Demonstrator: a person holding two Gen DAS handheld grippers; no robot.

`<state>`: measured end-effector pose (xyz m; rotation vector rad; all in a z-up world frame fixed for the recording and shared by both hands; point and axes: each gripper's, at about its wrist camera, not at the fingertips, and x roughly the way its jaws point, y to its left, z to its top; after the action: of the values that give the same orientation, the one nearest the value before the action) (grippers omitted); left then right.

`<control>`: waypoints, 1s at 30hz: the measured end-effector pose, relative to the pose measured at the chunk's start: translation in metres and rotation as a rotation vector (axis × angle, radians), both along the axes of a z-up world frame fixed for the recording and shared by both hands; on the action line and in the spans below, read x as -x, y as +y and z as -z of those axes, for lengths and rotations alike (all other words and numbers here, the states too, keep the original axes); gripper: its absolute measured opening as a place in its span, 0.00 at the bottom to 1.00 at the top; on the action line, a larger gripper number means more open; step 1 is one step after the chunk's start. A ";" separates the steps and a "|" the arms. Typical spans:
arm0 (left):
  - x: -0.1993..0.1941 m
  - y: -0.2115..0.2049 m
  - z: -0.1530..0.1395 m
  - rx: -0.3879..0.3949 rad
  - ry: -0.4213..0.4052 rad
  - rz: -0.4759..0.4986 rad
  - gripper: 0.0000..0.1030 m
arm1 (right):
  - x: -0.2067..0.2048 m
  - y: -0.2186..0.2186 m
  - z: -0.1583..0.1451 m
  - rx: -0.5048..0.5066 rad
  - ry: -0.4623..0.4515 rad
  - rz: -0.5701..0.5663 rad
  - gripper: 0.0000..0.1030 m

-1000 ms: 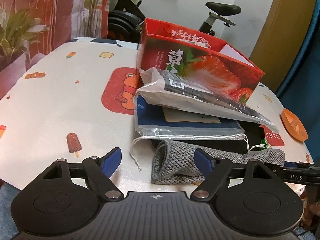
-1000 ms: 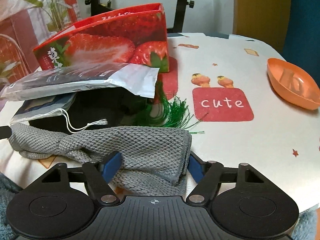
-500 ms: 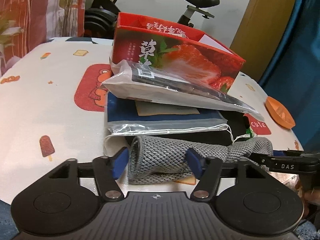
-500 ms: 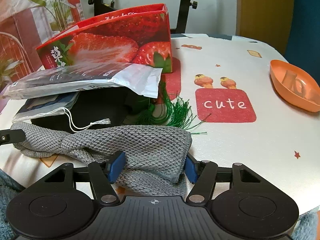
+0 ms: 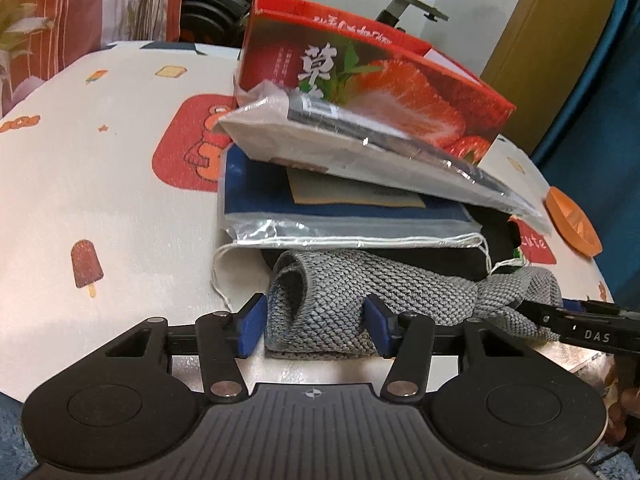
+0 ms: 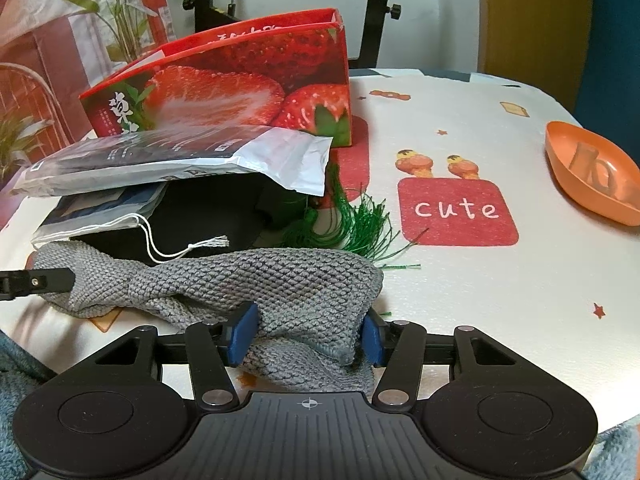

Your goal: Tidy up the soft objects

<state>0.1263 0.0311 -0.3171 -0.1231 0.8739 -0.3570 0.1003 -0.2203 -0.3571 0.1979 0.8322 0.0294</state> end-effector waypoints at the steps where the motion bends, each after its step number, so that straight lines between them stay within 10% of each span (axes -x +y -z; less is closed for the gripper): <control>1: 0.000 0.000 0.002 -0.002 0.003 0.002 0.54 | 0.000 0.000 0.000 0.000 0.000 -0.002 0.47; 30: 0.000 -0.004 0.004 -0.030 -0.008 0.024 0.66 | 0.001 0.001 0.000 -0.008 0.000 -0.007 0.46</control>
<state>0.1267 0.0274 -0.3212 -0.0835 0.8735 -0.3660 0.0996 -0.2195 -0.3572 0.2020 0.8326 0.0396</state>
